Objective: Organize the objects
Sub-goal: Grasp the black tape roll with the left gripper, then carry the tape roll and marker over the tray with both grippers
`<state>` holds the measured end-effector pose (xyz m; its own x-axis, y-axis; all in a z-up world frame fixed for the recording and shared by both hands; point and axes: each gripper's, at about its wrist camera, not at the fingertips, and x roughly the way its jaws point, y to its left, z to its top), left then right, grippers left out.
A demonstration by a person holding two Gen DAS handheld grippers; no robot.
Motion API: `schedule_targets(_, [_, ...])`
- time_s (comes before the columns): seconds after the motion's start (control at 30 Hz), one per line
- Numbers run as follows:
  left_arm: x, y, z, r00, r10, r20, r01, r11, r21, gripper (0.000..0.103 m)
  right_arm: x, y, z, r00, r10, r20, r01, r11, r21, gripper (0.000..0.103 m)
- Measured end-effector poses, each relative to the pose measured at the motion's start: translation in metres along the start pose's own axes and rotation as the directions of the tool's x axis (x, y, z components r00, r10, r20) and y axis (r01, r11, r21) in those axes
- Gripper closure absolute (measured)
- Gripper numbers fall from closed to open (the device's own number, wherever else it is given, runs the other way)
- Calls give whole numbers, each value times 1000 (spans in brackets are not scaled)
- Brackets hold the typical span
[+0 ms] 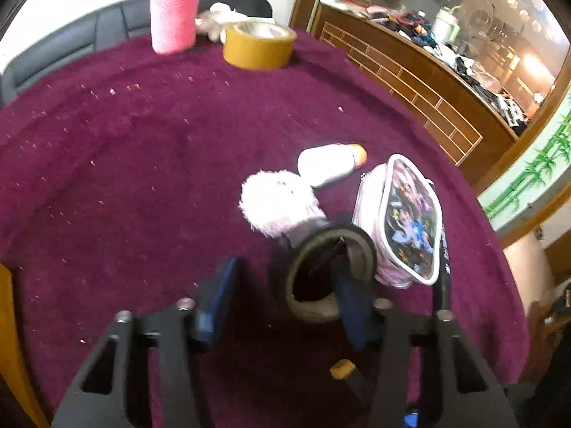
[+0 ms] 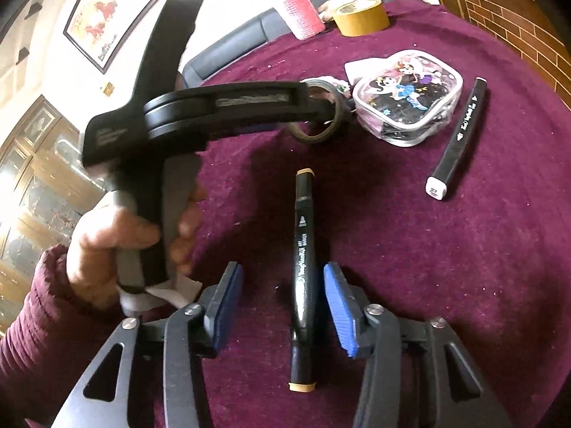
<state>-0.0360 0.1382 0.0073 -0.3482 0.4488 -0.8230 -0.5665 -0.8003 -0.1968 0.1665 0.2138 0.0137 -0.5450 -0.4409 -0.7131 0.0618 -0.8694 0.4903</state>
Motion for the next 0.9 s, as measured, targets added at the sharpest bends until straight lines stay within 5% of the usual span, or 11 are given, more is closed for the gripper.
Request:
schedule_targets(0.03, [0,0,-1,1000,-12,-13,12,1000,-3,85,0,1,0,1000,0,1,0,1000,-3,47])
schedule_targets(0.07, [-1,1,-1,1000,-22,-17,21,1000,-14,88,1,3,0,1000,1,2,-1,1000,-6,45])
schedule_targets(0.4, [-42,12,-24,998,35,61,-33,999,-23,95,5,11,6,999,-37,-21,36,999,-11,41])
schedule_targets(0.63, [-95,29,-55,989,9,148,0,998,-63,95,14,29,12,978,-209,5,208,972,-108,42])
schedule_targets(0.77, [-119,36,-75,984,0,176,14,997,-81,95,22,37,14,935,-352,51,355,921,-160,75])
schedule_targets(0.9, [-142,43,-97,979,16,204,4,995,-96,95,21,32,15,920,-387,69,393,908,-143,87])
